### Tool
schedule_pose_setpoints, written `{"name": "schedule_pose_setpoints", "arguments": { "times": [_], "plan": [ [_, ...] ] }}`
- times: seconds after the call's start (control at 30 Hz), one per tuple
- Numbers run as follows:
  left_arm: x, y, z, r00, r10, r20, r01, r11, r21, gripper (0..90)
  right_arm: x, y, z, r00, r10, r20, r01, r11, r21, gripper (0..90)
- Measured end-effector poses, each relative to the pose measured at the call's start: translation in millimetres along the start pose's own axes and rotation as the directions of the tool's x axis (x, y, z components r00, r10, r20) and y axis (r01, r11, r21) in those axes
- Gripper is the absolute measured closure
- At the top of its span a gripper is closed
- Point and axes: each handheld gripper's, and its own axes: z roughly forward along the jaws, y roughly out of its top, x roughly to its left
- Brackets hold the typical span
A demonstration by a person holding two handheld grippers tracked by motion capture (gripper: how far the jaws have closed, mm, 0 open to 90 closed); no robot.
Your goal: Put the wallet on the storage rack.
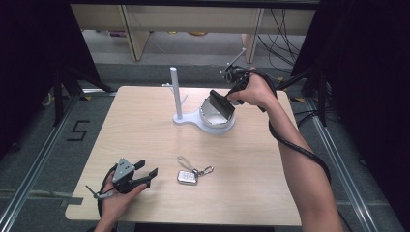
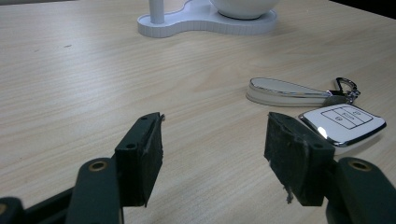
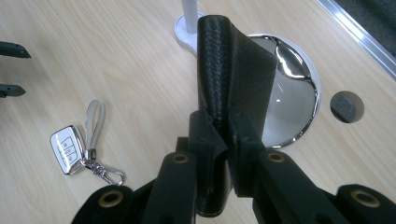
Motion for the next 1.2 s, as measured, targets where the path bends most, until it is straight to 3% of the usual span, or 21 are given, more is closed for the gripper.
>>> {"name": "schedule_pose_setpoints", "arguments": {
  "times": [0.67,1.03,1.2],
  "plan": [
    [0.4,-0.1,-0.2,1.0,-0.003,0.001,0.003,1.0,-0.003,36.5,-3.1,4.4,16.7,0.9996,0.007,-0.027,-0.007,1.0,0.002,82.1],
    [0.3,-0.1,-0.2,1.0,0.0,0.004,0.0,1.0,-0.003,36.5,-8.5,5.3,23.6,0.9999,0.007,-0.008,-0.007,1.0,0.011,82.1],
    [0.2,0.0,-1.1,1.0,0.001,-0.002,-0.001,1.0,0.001,36.5,-11.1,5.2,32.7,0.9989,0.029,-0.036,-0.029,1.0,0.002,82.0]
  ]
}}
